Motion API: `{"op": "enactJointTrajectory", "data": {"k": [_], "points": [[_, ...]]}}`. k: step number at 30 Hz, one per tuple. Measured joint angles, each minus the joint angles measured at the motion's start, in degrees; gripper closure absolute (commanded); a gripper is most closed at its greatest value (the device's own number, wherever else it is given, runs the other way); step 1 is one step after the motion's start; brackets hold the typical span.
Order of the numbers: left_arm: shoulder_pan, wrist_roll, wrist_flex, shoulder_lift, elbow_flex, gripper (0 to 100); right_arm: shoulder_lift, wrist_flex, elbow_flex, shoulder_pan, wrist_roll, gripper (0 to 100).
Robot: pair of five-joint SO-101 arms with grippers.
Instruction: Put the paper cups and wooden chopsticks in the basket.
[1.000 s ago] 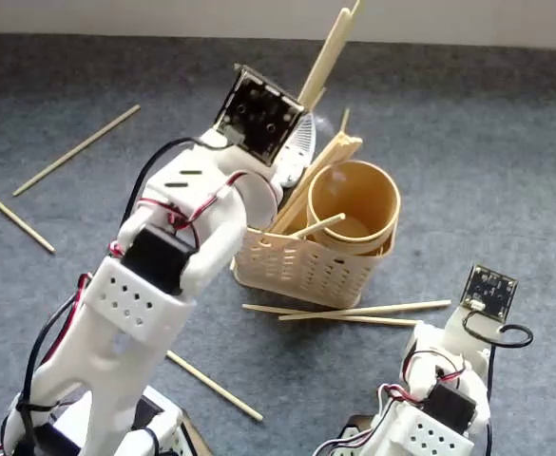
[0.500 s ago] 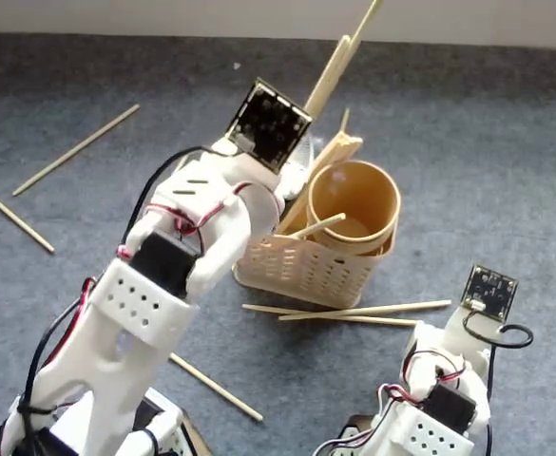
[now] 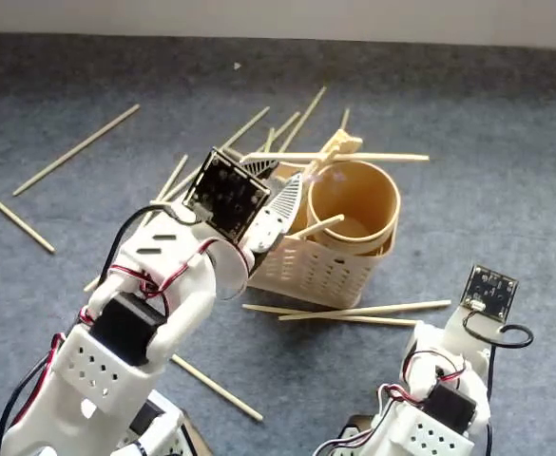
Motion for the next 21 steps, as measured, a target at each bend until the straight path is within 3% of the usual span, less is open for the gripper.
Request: {"op": "enactJointTrajectory", "data": {"k": [6,11,21], "points": [[-0.53,0.00,0.00,-0.09,0.53,88,0.00,0.00,0.00,0.00,0.00,94.3],[-6.42,0.00,0.26,-0.97,0.35,88,0.00,0.00,0.00,0.00,0.00,94.3],[-9.67,0.00,8.00,-7.65,-13.98,88,0.00,0.00,0.00,0.00,0.00,94.3]]}}
